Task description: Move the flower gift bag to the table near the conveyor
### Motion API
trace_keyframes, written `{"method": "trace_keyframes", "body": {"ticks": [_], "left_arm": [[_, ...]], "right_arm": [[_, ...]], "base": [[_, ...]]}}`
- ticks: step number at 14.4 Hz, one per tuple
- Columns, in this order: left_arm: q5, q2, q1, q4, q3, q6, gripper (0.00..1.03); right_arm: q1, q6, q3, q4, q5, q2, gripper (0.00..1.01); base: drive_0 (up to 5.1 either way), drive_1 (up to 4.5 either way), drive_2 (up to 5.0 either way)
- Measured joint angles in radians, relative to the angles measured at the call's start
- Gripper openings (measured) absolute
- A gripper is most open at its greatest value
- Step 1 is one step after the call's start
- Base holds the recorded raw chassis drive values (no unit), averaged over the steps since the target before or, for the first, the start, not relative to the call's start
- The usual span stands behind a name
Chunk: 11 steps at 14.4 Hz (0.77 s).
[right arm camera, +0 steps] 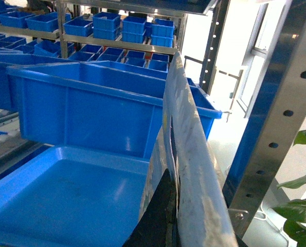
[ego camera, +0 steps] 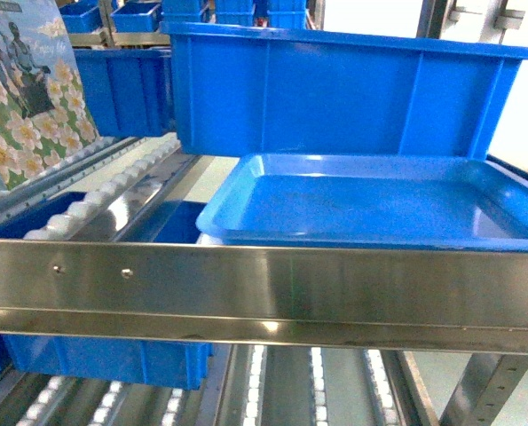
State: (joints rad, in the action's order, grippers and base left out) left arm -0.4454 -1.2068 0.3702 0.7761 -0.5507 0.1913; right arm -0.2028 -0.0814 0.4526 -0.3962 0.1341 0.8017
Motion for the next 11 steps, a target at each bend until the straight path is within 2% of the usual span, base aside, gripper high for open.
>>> {"method": "trace_keyframes", "body": {"ticks": [3, 11], "left_arm": [[0.0, 0.0, 0.0, 0.002, 0.0, 0.0, 0.02], [0.0, -0.002, 0.0, 0.003, 0.0, 0.0, 0.02]], "right_arm": [[0.0, -0.002, 0.0, 0.0, 0.0, 0.0, 0.02], [0.0, -0.002, -0.001, 0.0, -0.001, 0.0, 0.02]], "base": [[0.0, 0.0, 0.0], [-4.7, 0.58, 3.9]]}}
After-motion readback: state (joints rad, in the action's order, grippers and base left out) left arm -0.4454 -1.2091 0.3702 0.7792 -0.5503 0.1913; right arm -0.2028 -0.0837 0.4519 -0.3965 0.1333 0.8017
